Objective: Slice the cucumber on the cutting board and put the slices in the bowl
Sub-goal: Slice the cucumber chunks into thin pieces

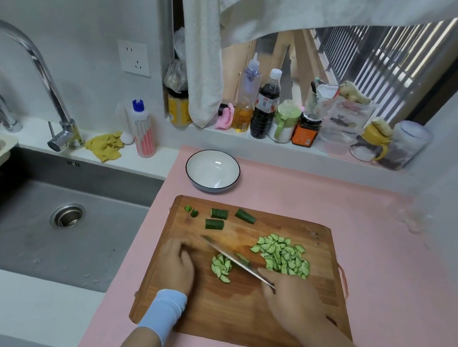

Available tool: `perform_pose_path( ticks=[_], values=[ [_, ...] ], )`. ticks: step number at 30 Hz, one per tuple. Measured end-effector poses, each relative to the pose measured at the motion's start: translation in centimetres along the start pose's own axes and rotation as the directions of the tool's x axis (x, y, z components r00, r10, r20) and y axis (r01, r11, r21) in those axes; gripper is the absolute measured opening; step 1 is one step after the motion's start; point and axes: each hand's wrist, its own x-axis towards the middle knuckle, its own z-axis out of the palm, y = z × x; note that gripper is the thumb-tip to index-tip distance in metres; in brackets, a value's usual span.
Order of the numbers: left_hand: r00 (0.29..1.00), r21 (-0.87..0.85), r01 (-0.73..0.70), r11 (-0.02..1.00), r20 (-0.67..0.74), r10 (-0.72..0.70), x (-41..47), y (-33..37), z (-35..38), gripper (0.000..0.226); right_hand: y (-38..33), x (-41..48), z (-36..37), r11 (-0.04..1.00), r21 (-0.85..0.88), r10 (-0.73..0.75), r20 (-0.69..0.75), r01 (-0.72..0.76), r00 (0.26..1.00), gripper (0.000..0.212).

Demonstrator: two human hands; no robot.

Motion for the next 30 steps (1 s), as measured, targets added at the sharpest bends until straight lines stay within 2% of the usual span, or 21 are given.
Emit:
perform_pose_path(
  ticks=[1,2,4,5,7,9,12,17,18,21,22,25,27,28,30],
  values=[
    [0.999,-0.011,0.033,0.999,-0.033,-0.033,0.6,0.4,-0.8,0.032,0.2,0.0,-0.2,0.996,-0.078,-0.033,0.000,0.033,0.999,0.040],
    [0.999,-0.009,0.031,0.999,-0.007,-0.031,1.2,0.9,-1.4,0.033,0.5,0.0,-0.3,0.986,-0.149,-0.072,0.014,0.074,0.997,0.037],
    [0.983,-0.001,-0.037,0.999,0.178,0.037,1.6,2.0,-1.5,0.028,0.8,-0.2,-0.6,0.958,-0.248,-0.132,0.056,0.142,0.990,0.024],
    [0.949,0.004,-0.058,0.998,0.310,0.054,1.5,2.7,-1.1,0.027,0.8,-0.3,-0.8,0.952,-0.261,-0.146,0.068,0.159,0.987,0.020],
    [0.820,0.061,-0.079,0.995,0.572,0.030,0.9,4.2,0.3,0.033,0.8,-0.5,-1.1,0.947,-0.261,-0.173,0.075,0.187,0.982,0.019],
    [0.727,0.112,-0.161,0.981,0.685,0.042,0.2,5.0,1.9,0.040,0.8,-0.5,-1.3,0.936,-0.287,-0.189,0.077,0.203,0.979,0.026],
    [0.683,0.135,-0.208,0.969,0.729,0.045,0.0,5.8,3.4,0.043,1.2,-0.3,-1.3,0.916,-0.342,-0.197,0.079,0.212,0.977,0.025],
    [0.610,0.224,-0.228,0.947,0.792,-0.041,0.3,7.8,4.9,0.043,2.0,-0.2,-1.1,0.885,-0.369,-0.261,0.106,0.282,0.959,0.028],
    [0.622,0.235,-0.204,0.950,0.781,-0.060,0.3,8.1,5.0,0.044,2.1,-0.3,-1.2,0.882,-0.370,-0.276,0.101,0.294,0.956,0.030],
    [0.719,0.205,-0.080,0.976,0.690,-0.086,0.0,9.1,4.9,0.042,2.6,-0.5,-1.3,0.876,-0.362,-0.316,0.071,0.320,0.946,0.033],
    [0.721,0.182,-0.078,0.980,0.689,-0.071,-0.2,9.4,4.9,0.040,2.6,-0.5,-1.4,0.876,-0.357,-0.320,0.073,0.324,0.945,0.032],
    [0.622,0.217,-0.165,0.962,0.780,-0.070,-0.9,10.7,5.1,0.038,2.7,-0.5,-1.8,0.861,-0.366,-0.352,0.074,0.354,0.933,0.030],
    [0.603,0.268,-0.172,0.948,0.790,-0.114,-0.8,11.0,5.4,0.042,2.8,-0.5,-2.0,0.856,-0.373,-0.354,0.082,0.358,0.932,0.033],
    [0.624,0.280,-0.134,0.951,0.769,-0.139,-0.6,11.1,5.4,0.045,2.9,-0.5,-2.1,0.862,-0.365,-0.348,0.080,0.353,0.934,0.033],
    [0.729,0.306,-0.047,0.951,0.662,-0.177,-0.4,11.2,4.8,0.043,3.1,-0.5,-2.1,0.872,-0.353,-0.335,0.079,0.340,0.939,0.030]
  ],
)
